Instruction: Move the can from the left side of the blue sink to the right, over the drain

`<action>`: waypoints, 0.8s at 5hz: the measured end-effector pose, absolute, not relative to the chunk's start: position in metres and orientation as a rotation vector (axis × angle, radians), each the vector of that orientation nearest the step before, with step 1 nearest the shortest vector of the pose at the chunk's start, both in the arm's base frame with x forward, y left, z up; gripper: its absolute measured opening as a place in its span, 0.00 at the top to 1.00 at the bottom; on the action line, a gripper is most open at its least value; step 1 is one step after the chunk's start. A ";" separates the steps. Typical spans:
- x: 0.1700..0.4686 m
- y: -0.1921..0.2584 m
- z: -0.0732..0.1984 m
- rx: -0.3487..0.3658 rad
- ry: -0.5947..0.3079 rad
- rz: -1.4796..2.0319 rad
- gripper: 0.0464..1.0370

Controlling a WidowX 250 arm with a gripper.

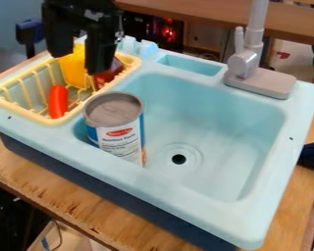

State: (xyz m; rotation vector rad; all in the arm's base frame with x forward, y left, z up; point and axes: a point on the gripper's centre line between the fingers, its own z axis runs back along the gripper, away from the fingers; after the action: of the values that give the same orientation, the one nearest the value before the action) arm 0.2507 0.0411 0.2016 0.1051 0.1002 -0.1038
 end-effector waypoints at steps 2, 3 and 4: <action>0.246 0.060 0.192 0.230 0.121 -0.100 0.04; 0.248 0.064 0.188 0.261 0.107 -0.104 0.04; 0.252 0.067 0.183 0.280 0.083 -0.112 0.04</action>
State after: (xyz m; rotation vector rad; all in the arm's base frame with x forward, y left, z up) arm 0.2520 0.0667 0.1834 0.2805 0.0833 -0.1115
